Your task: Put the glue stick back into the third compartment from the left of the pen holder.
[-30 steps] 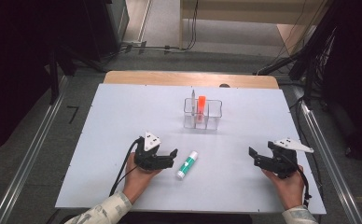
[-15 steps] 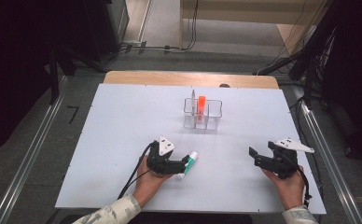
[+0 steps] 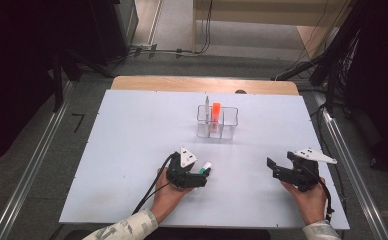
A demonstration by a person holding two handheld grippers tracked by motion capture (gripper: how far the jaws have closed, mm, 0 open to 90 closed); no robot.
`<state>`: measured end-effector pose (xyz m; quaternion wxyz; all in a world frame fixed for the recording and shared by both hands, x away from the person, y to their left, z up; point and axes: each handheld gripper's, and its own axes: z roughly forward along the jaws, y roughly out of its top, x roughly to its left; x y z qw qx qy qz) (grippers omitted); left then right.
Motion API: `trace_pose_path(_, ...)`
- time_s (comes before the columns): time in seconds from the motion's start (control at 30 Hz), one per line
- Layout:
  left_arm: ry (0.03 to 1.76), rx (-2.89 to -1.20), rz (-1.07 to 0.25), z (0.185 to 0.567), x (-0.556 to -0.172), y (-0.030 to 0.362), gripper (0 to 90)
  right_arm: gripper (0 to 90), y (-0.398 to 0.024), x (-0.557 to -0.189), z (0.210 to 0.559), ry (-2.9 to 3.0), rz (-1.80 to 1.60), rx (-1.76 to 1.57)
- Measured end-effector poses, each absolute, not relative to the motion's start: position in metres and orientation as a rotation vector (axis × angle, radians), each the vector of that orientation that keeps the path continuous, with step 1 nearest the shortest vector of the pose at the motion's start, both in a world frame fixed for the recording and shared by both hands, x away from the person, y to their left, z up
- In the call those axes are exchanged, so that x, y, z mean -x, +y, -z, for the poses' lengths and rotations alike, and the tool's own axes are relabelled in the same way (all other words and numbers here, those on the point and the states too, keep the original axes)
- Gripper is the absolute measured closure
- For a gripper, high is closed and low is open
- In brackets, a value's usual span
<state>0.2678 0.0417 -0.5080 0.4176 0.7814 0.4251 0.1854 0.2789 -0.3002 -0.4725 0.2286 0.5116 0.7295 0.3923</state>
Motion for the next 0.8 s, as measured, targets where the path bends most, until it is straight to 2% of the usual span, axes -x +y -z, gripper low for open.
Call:
trace_pose_path(0.47, 1.068, -2.001, -0.469, 0.518, -0.27, 0.027, 23.4, 17.6, -0.3, -0.278, 0.472, 2.01, -1.083, -1.404)
trace_pose_path(0.8, 1.075, -2.004, -0.456, 0.52, -0.272, 0.024, 30.0, 17.7, -0.3, -0.278, 0.472, 2.011, -1.084, -1.403)
